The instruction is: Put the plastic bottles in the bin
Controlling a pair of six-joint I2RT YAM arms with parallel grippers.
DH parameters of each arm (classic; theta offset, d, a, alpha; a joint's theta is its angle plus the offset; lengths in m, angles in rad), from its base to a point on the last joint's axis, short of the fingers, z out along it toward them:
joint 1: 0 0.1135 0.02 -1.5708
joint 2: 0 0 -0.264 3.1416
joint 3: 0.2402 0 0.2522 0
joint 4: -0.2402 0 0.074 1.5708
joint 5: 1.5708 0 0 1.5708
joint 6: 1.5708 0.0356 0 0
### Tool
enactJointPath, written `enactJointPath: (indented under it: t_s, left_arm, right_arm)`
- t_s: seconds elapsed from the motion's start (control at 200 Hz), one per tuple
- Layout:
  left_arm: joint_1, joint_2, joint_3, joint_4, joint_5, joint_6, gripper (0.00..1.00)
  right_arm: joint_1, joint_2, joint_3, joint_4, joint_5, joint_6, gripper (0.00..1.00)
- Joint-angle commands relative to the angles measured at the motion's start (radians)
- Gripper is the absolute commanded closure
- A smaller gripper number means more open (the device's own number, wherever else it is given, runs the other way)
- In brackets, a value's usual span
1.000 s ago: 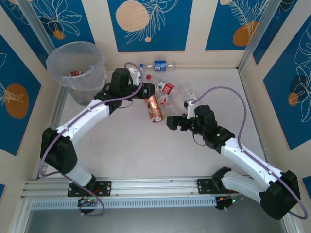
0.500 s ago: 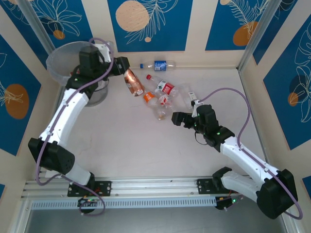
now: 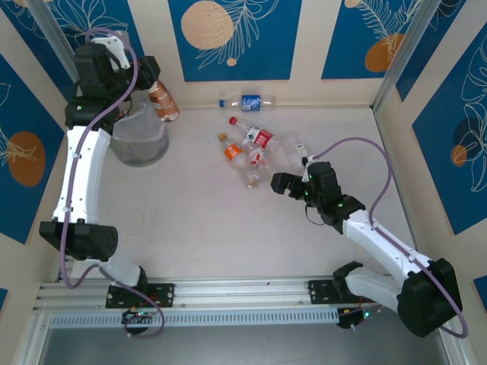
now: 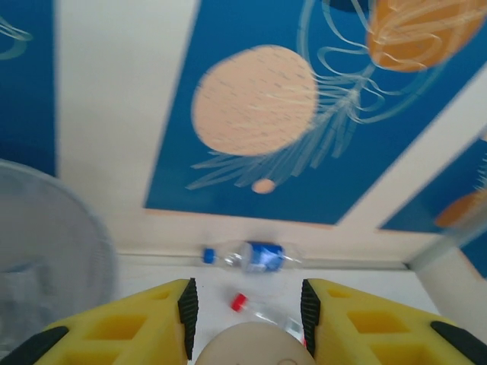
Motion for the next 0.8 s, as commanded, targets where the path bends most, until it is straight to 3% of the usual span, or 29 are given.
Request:
enactJointPath:
  t_s: [0.0, 0.385, 0.795]
  left_arm:
    - [0.052, 0.004, 0.046, 0.014, -0.132, 0.044, 0.57]
    - [0.194, 0.136, 0.155, 0.116, -0.177, 0.034, 0.56]
    - [0.208, 0.278, 0.219, 0.034, -0.150, 0.032, 0.50]
  right_arm:
    - [-0.024, 0.048, 0.065, 0.001, 0.008, 0.020, 0.00]
    - [-0.055, 0.247, 0.229, -0.046, -0.082, 0.010, 0.00]
    - [-0.071, 0.379, 0.371, -0.110, -0.107, -0.036, 0.00]
